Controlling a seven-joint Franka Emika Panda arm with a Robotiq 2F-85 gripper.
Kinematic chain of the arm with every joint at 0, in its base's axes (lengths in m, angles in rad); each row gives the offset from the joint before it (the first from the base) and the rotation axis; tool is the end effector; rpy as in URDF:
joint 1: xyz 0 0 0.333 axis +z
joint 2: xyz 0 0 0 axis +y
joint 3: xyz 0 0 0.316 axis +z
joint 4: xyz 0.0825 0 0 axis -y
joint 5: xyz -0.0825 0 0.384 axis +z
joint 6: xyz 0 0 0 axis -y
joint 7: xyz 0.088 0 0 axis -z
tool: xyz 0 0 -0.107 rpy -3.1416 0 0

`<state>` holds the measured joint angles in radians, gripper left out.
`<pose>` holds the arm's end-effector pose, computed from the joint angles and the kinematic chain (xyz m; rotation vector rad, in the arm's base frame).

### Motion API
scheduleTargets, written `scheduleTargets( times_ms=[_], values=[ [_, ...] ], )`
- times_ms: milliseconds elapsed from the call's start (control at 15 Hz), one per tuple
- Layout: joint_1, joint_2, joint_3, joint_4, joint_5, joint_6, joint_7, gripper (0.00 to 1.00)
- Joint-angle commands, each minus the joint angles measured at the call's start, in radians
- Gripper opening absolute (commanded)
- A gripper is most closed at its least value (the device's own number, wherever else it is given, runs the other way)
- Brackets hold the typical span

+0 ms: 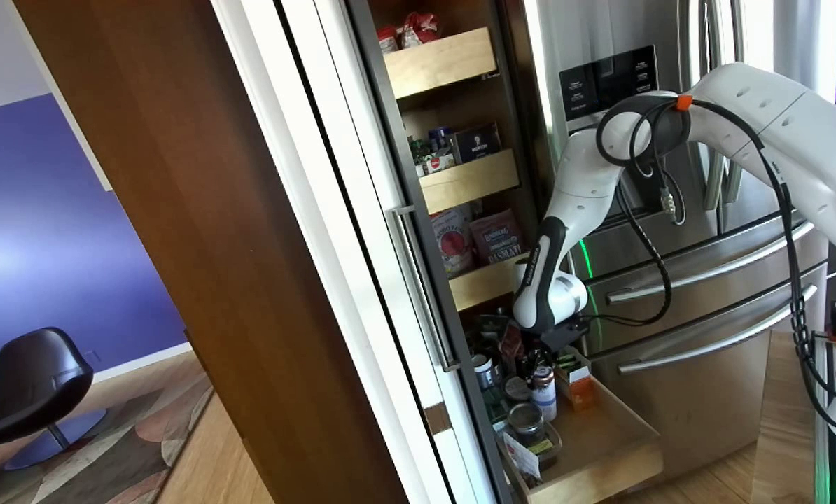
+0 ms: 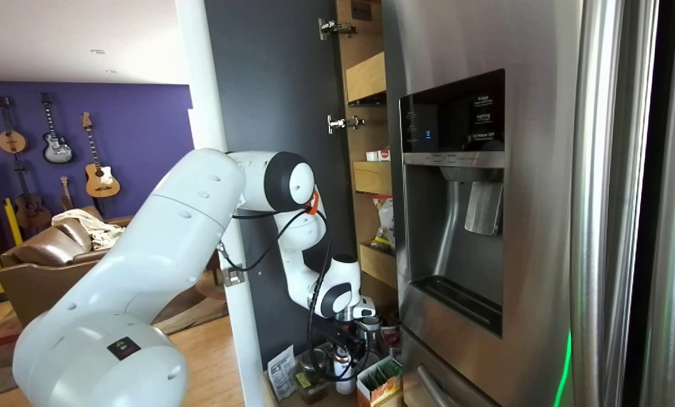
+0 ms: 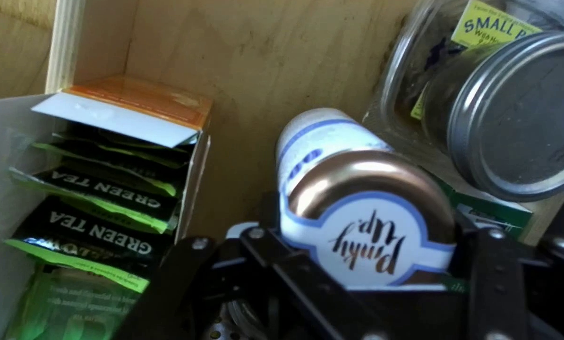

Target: Put the white jar between the two shorter jars

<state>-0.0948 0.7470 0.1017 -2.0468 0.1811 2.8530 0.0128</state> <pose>0.5777 -0.0035 0.0754 -2.9989 0.3118 -0.0846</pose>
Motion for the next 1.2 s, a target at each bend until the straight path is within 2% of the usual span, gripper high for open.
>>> scheduleTargets(
  times_ms=[0,200,400,600,1067,1133],
  values=[
    [0.026,0.031,-0.017,0.021,-0.020,0.065,0.003,0.49],
    [0.047,0.048,-0.024,0.020,-0.035,0.115,0.006,0.49],
    [0.041,0.067,0.000,0.026,-0.035,0.158,-0.004,0.49],
    [0.022,0.083,0.029,0.037,-0.036,0.156,-0.018,0.49],
    [0.011,0.121,0.048,0.080,-0.042,0.146,-0.051,0.49],
    [0.014,0.125,0.045,0.083,-0.043,0.146,-0.051,0.94]
  ],
)
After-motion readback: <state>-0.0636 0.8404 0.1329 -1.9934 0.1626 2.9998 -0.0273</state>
